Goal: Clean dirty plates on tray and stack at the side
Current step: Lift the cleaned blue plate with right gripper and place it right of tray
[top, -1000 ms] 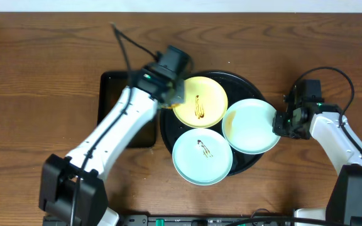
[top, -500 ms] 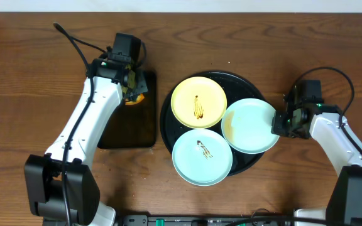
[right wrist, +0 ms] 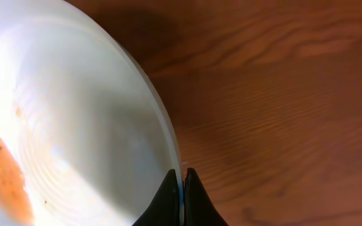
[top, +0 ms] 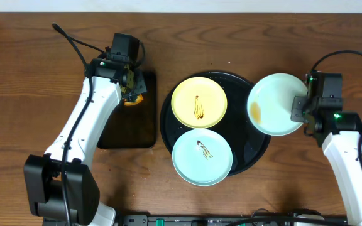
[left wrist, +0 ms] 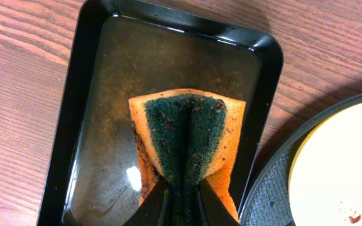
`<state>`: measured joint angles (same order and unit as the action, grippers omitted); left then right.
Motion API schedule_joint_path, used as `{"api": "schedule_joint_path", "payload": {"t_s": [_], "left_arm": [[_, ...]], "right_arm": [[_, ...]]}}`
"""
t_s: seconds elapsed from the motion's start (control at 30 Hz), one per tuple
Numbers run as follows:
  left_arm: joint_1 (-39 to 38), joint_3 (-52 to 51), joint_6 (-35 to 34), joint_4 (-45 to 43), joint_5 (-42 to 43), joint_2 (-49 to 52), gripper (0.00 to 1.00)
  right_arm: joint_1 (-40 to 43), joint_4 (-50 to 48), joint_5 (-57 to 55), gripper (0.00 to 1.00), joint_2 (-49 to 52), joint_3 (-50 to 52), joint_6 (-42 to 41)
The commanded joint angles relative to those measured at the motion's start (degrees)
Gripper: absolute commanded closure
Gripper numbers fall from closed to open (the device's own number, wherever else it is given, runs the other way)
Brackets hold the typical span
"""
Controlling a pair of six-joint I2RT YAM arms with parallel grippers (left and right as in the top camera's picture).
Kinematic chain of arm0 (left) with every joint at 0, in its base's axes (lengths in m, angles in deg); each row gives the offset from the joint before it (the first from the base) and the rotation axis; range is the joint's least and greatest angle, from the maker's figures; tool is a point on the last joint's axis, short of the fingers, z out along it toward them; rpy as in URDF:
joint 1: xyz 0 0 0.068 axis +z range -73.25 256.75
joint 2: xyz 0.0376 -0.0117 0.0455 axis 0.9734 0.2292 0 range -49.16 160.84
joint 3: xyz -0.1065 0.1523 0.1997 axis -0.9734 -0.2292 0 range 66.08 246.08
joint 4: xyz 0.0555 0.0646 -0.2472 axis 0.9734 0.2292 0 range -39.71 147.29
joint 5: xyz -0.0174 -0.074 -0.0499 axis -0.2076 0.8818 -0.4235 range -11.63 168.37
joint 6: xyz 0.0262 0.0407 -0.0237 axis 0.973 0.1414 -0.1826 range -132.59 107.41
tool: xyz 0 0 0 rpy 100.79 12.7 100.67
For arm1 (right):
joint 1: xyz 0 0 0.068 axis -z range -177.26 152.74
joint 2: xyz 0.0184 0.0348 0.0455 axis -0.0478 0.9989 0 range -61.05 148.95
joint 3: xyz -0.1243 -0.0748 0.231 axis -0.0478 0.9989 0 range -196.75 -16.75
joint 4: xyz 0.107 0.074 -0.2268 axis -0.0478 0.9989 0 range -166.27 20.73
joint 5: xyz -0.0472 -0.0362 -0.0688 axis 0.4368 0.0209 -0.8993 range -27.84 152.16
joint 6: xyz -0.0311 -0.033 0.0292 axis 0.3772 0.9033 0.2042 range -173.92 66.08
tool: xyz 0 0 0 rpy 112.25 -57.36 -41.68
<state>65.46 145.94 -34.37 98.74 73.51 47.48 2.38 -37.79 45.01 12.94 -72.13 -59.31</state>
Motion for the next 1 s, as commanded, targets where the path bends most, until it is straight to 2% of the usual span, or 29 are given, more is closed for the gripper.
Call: {"api": "schedule_joint_path", "payload": {"t_s": [0.0, 0.37, 0.57, 0.77, 0.97], "left_arm": [[0.24, 0.72, 0.72, 0.17, -0.33, -1.22, 0.87], [0.24, 0.72, 0.70, 0.17, -0.33, -1.22, 0.87], [0.24, 0.72, 0.70, 0.17, -0.33, -1.22, 0.87], [0.24, 0.72, 0.72, 0.17, -0.33, -1.22, 0.87], [0.24, 0.72, 0.70, 0.22, -0.33, -1.22, 0.87]], "right_arm": [[-5.01, -1.64, -12.92, 0.99, -2.10, -0.87, 3.10], [-31.76, -4.37, -40.57, 0.99, -0.50, -0.87, 7.85], [-37.18, -5.99, -54.40, 0.99, 1.29, -0.87, 7.85], [-36.65, -6.62, -50.01, 0.99, 1.40, -0.87, 7.19], [-30.97, -5.68, -38.51, 0.99, 1.38, -0.87, -2.64]]}}
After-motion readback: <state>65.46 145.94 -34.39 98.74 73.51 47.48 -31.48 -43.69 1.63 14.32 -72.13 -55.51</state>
